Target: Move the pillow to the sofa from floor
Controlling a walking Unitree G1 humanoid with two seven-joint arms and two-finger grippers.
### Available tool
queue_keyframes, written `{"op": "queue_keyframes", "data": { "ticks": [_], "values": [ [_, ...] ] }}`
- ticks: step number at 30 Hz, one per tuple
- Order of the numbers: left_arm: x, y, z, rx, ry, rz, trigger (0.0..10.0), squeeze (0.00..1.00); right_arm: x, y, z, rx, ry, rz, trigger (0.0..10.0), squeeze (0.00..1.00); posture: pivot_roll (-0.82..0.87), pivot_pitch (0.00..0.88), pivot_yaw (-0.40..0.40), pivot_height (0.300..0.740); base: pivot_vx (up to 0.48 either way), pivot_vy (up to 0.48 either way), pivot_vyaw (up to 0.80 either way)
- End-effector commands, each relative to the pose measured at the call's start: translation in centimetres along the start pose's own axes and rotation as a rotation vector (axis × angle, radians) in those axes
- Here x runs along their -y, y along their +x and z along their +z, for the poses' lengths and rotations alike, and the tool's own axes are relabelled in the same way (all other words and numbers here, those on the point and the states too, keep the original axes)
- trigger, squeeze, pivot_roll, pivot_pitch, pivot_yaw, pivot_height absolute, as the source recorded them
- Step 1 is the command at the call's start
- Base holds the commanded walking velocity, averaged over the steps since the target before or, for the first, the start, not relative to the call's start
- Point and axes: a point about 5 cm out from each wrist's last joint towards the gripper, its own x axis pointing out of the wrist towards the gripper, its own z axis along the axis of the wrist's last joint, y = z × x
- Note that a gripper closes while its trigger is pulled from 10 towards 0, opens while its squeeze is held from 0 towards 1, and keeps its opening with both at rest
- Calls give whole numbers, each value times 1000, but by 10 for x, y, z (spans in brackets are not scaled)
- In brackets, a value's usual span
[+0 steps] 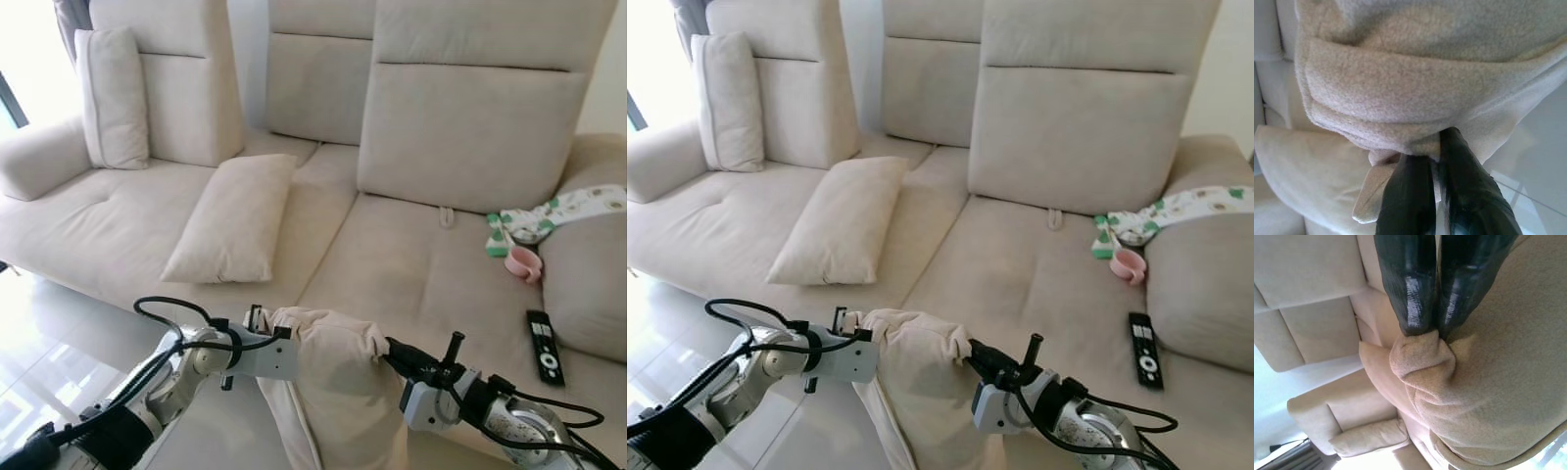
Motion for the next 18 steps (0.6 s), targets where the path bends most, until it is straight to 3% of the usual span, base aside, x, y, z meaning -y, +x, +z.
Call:
{"op": "queue_keyframes", "data": {
  "ticks": [1, 2, 5, 9, 15, 18],
  "values": [
    [-10, -3, 3, 0, 60, 39, 10000, 0, 6, 5, 14, 68, -12, -39, 10000, 0, 148, 46, 39, 637, 0, 0, 0],
    [-10, -3, 3, 0, 60, 39, 10000, 0, 6, 5, 14, 68, -12, -39, 10000, 0, 148, 46, 39, 637, 0, 0, 0],
    [-15, -6, 6, 82, 171, 29, 10000, 0, 3, 5, 22, 91, -2, -36, 10000, 0, 150, 45, 30, 652, 0, 0, 0],
    [-20, -10, 6, 131, 228, 21, 10000, 0, -1, 1, 27, 104, 6, -25, 10000, 0, 149, 48, 28, 667, 0, 0, 0],
    [-24, -12, 1, 150, 292, 19, 10000, 0, -4, -6, 32, 114, 20, -16, 10000, 0, 142, 54, 21, 687, 0, 0, 0],
    [-34, -14, -4, 135, 334, 39, 10000, 0, -7, -13, 41, 129, 36, -9, 10000, 0, 129, 56, 18, 702, 0, 0, 0]
  ]
}}
